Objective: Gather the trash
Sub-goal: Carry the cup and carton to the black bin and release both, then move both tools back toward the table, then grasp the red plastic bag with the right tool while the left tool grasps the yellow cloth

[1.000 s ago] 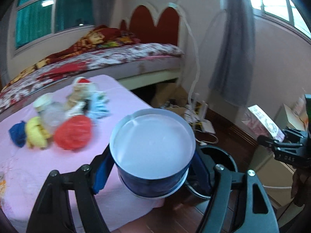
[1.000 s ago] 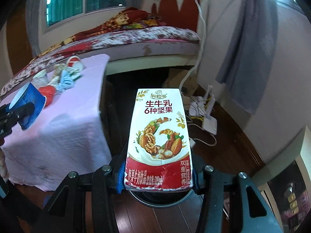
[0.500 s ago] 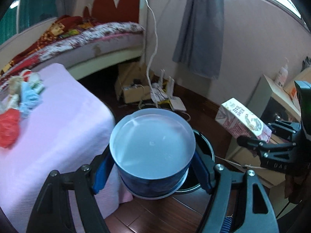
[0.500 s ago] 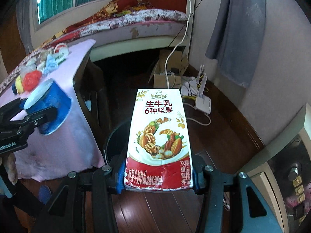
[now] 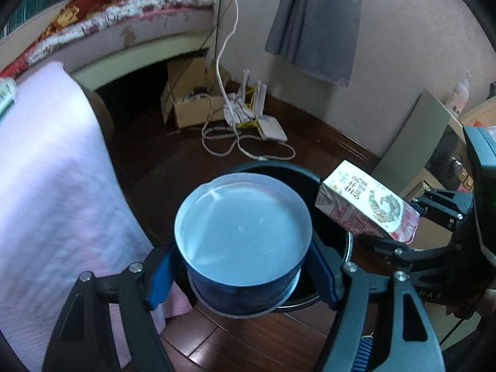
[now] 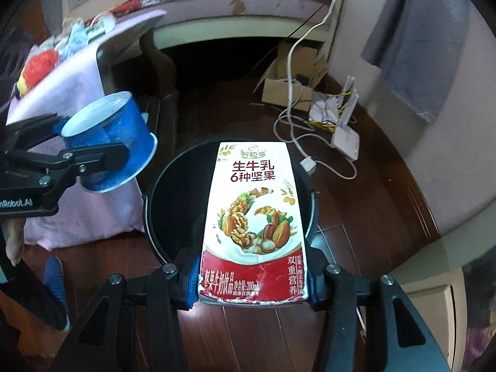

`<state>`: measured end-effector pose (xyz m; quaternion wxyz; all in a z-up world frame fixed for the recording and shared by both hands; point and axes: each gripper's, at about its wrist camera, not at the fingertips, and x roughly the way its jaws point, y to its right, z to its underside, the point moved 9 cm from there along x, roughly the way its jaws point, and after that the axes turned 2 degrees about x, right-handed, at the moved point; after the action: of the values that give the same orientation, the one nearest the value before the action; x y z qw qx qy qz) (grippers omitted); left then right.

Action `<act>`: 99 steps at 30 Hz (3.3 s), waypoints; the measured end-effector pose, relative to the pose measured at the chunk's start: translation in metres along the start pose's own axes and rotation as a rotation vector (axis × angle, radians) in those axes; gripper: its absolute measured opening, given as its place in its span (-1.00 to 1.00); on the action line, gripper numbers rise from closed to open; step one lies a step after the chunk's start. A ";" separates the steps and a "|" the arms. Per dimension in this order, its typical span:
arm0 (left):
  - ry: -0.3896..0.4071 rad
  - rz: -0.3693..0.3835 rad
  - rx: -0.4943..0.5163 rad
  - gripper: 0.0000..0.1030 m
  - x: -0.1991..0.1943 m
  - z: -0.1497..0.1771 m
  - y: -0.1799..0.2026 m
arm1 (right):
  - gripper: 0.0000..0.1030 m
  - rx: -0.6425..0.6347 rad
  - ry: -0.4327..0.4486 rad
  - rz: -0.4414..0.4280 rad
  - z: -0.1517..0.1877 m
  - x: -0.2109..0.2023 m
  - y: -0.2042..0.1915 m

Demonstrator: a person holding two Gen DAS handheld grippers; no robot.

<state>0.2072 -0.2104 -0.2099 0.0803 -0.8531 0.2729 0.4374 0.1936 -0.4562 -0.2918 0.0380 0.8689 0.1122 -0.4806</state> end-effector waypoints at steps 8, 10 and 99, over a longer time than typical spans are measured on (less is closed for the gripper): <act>-0.071 0.032 0.016 0.47 0.031 0.008 0.005 | 0.03 -0.064 -0.049 -0.033 -0.004 0.035 0.000; -0.081 0.046 0.017 0.60 0.040 0.009 0.008 | 0.09 -0.099 -0.038 -0.029 -0.008 0.041 -0.002; 0.225 -0.489 -0.541 0.93 -0.240 0.092 -0.354 | -0.23 -0.169 0.186 -0.305 -0.242 -0.014 -0.396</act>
<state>0.2197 0.2158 -0.1116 -0.0761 -0.9260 -0.0571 0.3652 0.2945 -0.0318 -0.1338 0.0268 0.8763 0.2854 -0.3872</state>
